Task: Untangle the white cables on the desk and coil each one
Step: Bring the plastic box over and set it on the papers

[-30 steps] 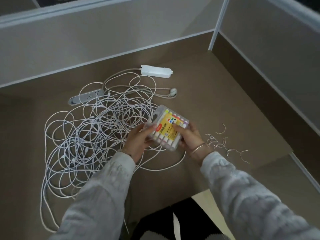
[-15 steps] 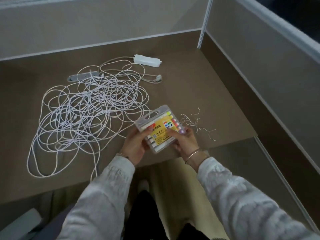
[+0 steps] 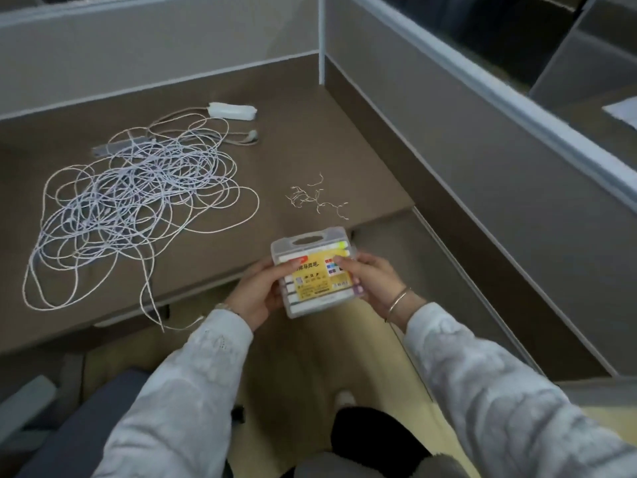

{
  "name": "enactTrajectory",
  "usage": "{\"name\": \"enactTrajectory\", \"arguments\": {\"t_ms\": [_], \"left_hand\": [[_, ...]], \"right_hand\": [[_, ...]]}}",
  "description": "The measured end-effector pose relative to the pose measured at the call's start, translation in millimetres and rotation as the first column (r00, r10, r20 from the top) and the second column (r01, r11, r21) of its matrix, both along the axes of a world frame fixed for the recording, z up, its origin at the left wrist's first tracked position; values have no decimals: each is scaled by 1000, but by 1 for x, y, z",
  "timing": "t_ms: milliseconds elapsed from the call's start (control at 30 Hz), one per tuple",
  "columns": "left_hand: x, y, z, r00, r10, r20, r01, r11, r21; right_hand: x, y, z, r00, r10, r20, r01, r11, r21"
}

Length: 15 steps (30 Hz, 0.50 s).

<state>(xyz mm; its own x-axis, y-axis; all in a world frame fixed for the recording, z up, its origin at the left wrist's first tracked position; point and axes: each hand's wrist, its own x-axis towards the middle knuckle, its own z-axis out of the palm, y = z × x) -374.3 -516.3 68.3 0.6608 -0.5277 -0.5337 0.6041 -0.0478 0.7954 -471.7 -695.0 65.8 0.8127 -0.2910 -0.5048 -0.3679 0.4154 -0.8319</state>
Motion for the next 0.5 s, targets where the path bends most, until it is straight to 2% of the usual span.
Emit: {"name": "enactTrajectory", "arguments": {"t_ms": [100, 200, 500], "left_hand": [[-41, -1, 5, 994, -110, 27, 110, 994, 20], [-95, -3, 7, 973, -230, 26, 230, 973, 24], [-274, -48, -8, 880, -474, -40, 475, 879, 34]], "right_hand": [[-56, 3, -2, 999, -49, -9, 49, 999, 24], [-122, 11, -7, 986, -166, -11, 167, 984, 55], [-337, 3, -27, 887, -457, -66, 461, 883, 91]]}}
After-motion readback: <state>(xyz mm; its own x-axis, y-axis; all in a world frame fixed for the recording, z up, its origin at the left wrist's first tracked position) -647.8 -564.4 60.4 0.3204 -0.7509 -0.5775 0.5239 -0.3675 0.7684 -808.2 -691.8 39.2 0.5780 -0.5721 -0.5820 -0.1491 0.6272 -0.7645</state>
